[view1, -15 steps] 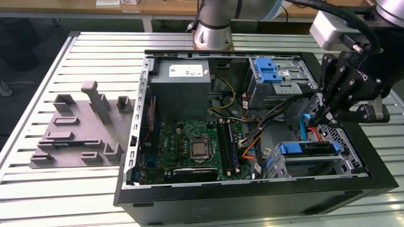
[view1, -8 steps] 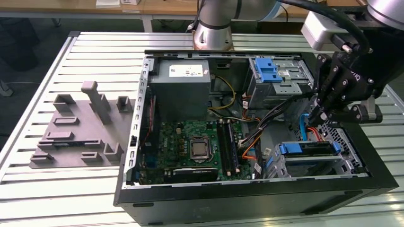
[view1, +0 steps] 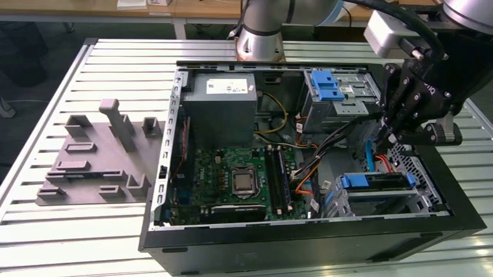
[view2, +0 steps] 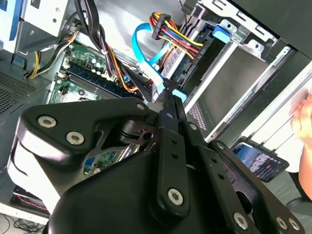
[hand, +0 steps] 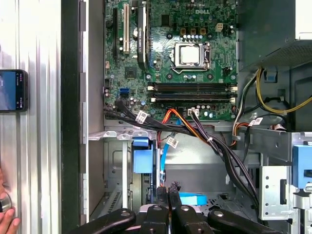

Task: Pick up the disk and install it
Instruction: 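Insert the second disk wire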

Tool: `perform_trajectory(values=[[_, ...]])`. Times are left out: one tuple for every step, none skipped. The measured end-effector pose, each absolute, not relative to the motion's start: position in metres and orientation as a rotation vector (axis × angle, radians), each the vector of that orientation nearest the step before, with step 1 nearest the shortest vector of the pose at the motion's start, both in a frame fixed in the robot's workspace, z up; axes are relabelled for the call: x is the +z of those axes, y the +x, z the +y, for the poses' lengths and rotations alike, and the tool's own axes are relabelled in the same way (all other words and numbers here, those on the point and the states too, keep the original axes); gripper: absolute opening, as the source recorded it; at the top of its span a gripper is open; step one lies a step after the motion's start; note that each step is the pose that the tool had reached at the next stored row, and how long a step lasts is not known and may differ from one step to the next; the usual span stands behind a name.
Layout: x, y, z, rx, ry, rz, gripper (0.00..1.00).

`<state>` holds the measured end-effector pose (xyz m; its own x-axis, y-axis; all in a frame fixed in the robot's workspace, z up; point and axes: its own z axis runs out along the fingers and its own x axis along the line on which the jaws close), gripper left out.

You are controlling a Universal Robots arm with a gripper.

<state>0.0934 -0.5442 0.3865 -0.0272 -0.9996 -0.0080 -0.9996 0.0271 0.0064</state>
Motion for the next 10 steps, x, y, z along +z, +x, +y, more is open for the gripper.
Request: perform_trajectory(values=[[0.3865, 0.0934, -0.5441, 0.016, -2.190, 2.250, 0.16], [0.3865, 0.0933, -0.5441, 0.016, -2.190, 2.250, 0.22], [0.3864, 0.0933, -0.5441, 0.016, -2.190, 2.251, 0.28], [0.3863, 0.0934, -0.5440, 0.016, -2.190, 2.251, 0.28], [0.3861, 0.0933, -0.5439, 0.016, -2.190, 2.251, 0.35], [0.3856, 0.0934, -0.5438, 0.016, -2.190, 2.251, 0.35], [0.3848, 0.0934, -0.5437, 0.014, -2.191, 2.251, 0.35], [0.3836, 0.0934, -0.5436, 0.013, -2.191, 2.252, 0.35], [0.3821, 0.0934, -0.5436, 0.012, -2.192, 2.252, 0.35], [0.3807, 0.0934, -0.5435, 0.009, -2.193, 2.254, 0.35]])
